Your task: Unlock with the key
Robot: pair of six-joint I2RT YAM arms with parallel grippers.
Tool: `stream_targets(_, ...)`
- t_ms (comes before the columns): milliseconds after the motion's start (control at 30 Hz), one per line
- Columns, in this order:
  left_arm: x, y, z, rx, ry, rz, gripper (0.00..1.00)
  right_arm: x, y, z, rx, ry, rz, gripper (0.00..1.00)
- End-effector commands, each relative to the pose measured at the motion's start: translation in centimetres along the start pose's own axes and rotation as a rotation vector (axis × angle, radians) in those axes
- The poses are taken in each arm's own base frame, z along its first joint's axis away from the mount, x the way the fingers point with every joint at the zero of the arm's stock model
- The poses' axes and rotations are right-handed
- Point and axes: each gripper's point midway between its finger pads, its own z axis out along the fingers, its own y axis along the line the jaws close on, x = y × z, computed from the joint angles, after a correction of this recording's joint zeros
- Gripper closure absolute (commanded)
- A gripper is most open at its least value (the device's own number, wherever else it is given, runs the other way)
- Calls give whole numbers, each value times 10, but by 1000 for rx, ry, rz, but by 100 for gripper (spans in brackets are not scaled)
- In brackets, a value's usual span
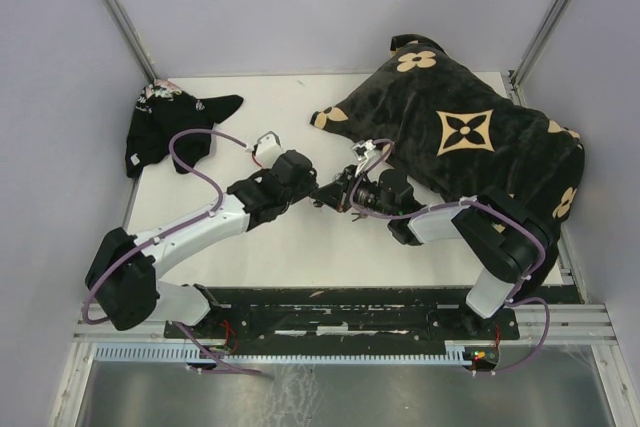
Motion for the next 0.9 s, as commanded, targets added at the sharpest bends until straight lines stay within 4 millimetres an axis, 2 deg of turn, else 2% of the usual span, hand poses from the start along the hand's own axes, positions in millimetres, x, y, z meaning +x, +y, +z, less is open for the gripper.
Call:
stream_targets(0, 67, -51, -51, 259, 301, -18, 92, -131, 67, -2, -168, -420, -129, 98)
stream_targets(100, 79, -59, -55, 299, 343, -32, 95, -131, 57, -2, -102, -416, -123, 98)
stream_targets(233, 91, -70, -60, 363, 374, -35, 97, -137, 60, -4, -137, -423, -58, 98)
stream_targets(433, 58, -78, -82, 523, 239, -63, 96, -135, 54, -16, -150, -420, 73, 98)
stream_targets(667, 38, -83, -103, 723, 171, -120, 96, -126, 58, -22, -143, -358, 183, 98)
stream_targets(867, 16, -93, -122, 869, 90, -153, 96, -110, 58, -23, -144, -286, 282, 98)
